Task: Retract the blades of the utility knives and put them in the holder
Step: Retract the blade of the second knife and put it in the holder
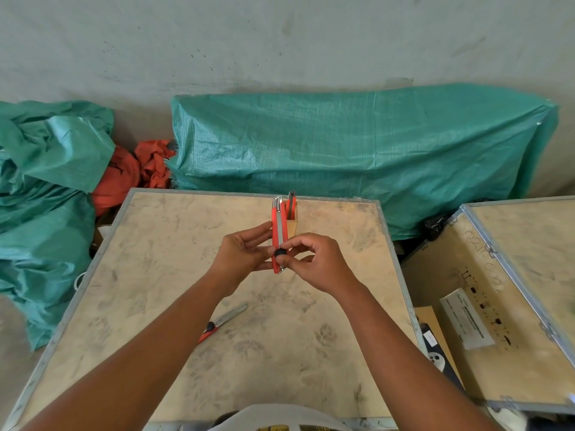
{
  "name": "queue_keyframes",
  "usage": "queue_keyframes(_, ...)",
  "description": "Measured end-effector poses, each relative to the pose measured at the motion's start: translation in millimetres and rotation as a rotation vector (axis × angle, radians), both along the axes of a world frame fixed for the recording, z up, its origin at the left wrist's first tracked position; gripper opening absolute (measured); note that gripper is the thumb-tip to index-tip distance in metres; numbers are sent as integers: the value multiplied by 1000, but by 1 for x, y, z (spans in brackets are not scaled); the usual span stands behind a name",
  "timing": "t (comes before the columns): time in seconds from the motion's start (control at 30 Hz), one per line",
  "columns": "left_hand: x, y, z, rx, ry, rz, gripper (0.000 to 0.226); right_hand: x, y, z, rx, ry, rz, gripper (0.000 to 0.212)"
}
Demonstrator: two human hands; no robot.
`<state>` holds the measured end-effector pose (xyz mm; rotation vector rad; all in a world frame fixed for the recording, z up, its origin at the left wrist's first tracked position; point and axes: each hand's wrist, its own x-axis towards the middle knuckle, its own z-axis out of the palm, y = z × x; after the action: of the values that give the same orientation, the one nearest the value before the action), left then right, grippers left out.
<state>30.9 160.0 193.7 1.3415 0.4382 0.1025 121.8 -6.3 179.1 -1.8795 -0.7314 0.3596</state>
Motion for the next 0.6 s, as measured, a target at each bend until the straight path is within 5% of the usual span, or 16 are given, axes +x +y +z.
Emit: queue_keyframes(0.6,94,39,-7,90,48,-85,52,112,42,-3,112,147,-53,38)
